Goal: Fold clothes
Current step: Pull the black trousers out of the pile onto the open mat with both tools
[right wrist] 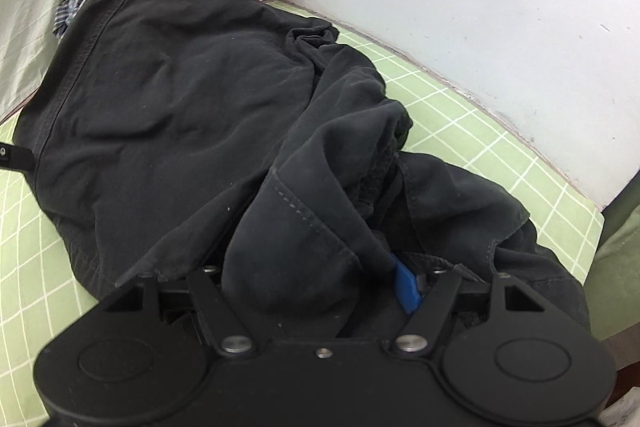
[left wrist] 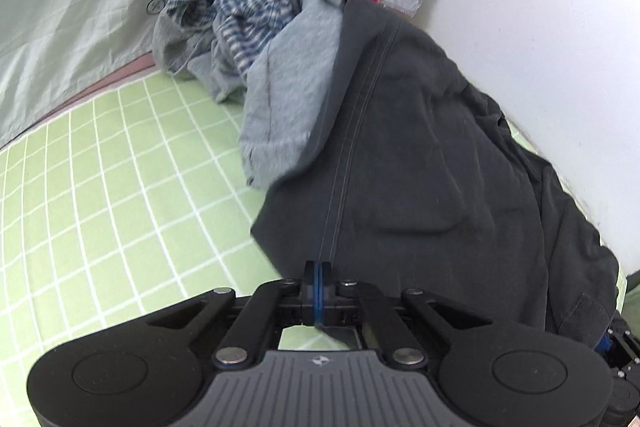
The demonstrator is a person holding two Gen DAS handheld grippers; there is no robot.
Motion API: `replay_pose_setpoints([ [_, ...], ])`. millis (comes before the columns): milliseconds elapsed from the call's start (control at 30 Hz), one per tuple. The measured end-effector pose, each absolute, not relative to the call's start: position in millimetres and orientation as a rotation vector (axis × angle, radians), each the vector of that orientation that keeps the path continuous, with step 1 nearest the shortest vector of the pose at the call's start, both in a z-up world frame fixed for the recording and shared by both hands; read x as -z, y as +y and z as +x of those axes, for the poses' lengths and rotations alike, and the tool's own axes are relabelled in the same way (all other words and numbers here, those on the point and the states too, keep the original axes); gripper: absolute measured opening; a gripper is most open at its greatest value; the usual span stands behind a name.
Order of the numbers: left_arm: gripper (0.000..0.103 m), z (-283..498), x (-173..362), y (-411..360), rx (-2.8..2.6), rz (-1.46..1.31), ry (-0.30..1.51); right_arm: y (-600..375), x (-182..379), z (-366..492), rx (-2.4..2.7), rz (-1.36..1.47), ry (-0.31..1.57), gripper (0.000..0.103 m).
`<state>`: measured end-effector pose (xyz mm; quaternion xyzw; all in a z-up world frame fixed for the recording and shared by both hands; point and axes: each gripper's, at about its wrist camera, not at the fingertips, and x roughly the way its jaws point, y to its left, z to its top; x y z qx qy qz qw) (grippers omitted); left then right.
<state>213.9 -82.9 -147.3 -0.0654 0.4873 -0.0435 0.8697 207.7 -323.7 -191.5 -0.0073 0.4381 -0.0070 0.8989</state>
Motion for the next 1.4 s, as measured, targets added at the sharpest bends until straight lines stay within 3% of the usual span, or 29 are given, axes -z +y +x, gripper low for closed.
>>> replay_pose_setpoints([
  [633,0.0,68,110,61,-0.037,-0.189,0.956,-163,180,160,-0.209,0.049,0.977,0.073],
  [1200,0.0,-32,121,249,-0.329,-0.392,0.957,6,158,104,-0.558,-0.101,0.988,0.074],
  [1400,0.0,-57,120,289,-0.431,-0.491,0.93,60,145,119,-0.658,0.014,1.038,0.075],
])
